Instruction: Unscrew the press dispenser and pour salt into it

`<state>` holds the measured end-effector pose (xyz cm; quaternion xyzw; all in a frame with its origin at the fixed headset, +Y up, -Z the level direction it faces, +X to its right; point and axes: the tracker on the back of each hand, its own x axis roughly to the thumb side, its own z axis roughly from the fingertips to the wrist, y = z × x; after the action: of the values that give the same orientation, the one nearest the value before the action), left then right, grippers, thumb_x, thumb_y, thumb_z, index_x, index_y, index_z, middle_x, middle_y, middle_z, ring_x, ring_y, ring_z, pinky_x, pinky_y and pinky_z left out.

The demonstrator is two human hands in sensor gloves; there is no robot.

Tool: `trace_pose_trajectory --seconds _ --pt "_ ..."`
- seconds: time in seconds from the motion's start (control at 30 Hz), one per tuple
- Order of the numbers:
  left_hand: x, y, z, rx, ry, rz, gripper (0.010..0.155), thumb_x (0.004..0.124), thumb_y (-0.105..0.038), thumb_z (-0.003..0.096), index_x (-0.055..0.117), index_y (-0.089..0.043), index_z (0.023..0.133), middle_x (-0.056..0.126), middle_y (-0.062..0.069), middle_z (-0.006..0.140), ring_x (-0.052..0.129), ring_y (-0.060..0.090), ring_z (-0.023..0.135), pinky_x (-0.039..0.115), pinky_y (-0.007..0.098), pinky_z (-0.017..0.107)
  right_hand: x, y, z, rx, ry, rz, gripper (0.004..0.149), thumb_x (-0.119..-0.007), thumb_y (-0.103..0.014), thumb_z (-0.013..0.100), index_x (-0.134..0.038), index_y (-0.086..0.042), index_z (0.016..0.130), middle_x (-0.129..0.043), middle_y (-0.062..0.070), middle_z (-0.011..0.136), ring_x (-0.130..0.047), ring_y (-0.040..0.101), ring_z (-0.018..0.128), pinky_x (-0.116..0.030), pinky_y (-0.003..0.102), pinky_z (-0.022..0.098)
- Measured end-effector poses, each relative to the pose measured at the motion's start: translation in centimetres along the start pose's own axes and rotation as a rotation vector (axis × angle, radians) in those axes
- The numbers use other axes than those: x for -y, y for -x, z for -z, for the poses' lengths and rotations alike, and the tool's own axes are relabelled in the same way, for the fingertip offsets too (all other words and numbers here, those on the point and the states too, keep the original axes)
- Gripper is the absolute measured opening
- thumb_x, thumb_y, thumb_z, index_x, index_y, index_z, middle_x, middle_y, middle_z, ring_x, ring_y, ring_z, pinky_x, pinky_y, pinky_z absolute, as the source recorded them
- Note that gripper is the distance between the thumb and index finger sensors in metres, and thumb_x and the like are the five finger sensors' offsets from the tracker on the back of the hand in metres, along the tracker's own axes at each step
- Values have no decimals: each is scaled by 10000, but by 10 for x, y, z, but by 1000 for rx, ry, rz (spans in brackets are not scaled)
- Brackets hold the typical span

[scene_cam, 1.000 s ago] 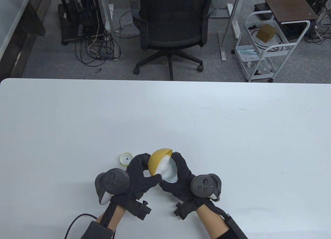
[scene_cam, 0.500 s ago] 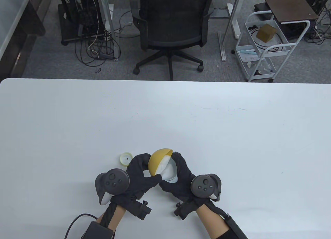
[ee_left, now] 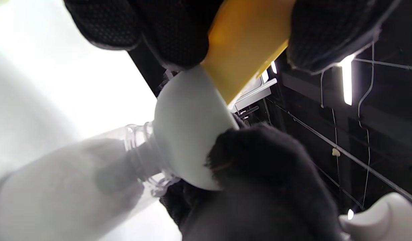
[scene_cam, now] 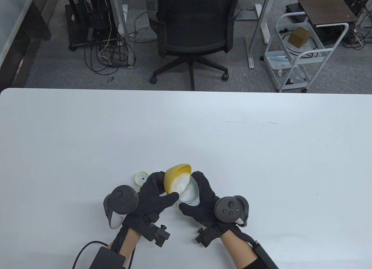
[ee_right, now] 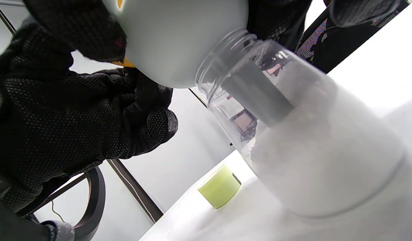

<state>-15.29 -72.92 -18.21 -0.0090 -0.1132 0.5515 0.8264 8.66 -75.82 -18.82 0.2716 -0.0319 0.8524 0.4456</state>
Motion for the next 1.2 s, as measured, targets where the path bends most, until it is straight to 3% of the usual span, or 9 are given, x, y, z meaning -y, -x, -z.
trace_pose_trajectory --seconds 0.2,0.27,0.33,0.4,0.6,0.7,0.9,1.2 --pt "-9 18 3 -82 36 -315 910 871 -654 456 510 -86 1069 699 176 1049 911 238 845 772 572 663 0 0 0 0 -3 -7 1146 -801 -550 517 -193 230 1095 -464 426 1090 -665 570 936 -462 818 585" --pt "-11 26 4 -119 70 -494 909 840 -683 476 502 -86 1073 702 166 1050 916 220 851 786 546 672 1 0 0 0 -3 -6 1146 -803 -548 517 -193 231 1095 -463 427 1090 -664 569 937 -461 819 584" --pt "-11 36 3 -184 123 -815 908 834 -671 505 473 -70 1083 670 186 1063 892 239 873 760 555 691 1 0 0 0 -4 -7 1146 -801 -549 518 -193 232 1095 -462 427 1090 -664 569 937 -462 818 585" --pt "-17 42 3 -210 114 -912 906 813 -669 535 448 -52 1089 656 204 1069 882 250 880 747 554 701 1 0 0 0 -4 -6 1145 -802 -549 518 -194 232 1095 -463 427 1089 -665 570 936 -461 819 585" --pt "-47 56 5 -269 12 -805 890 683 -627 651 344 33 1143 661 239 1084 898 216 888 766 507 708 1 -1 0 -4 -7 -16 1146 -802 -547 519 -194 237 1094 -466 429 1088 -665 573 934 -461 820 582" --pt "-65 62 18 -357 -48 -665 894 619 -593 689 304 91 1171 693 246 1075 923 203 869 780 490 698 0 -2 0 -6 -6 -17 1145 -802 -546 520 -196 237 1093 -464 432 1087 -665 575 932 -461 820 582" --pt "-93 62 69 -547 -78 -235 766 581 -497 715 447 108 1166 804 277 1030 1012 171 768 836 453 642 0 -2 0 -5 -5 -23 1145 -801 -547 521 -197 241 1092 -467 434 1084 -664 576 931 -462 819 581" --pt "-98 72 146 -789 -69 144 583 663 -467 686 717 -29 1067 970 180 886 1074 178 636 864 453 567 1 -3 0 -6 -12 -33 1143 -803 -545 524 -204 245 1092 -470 437 1083 -668 582 925 -461 822 578"
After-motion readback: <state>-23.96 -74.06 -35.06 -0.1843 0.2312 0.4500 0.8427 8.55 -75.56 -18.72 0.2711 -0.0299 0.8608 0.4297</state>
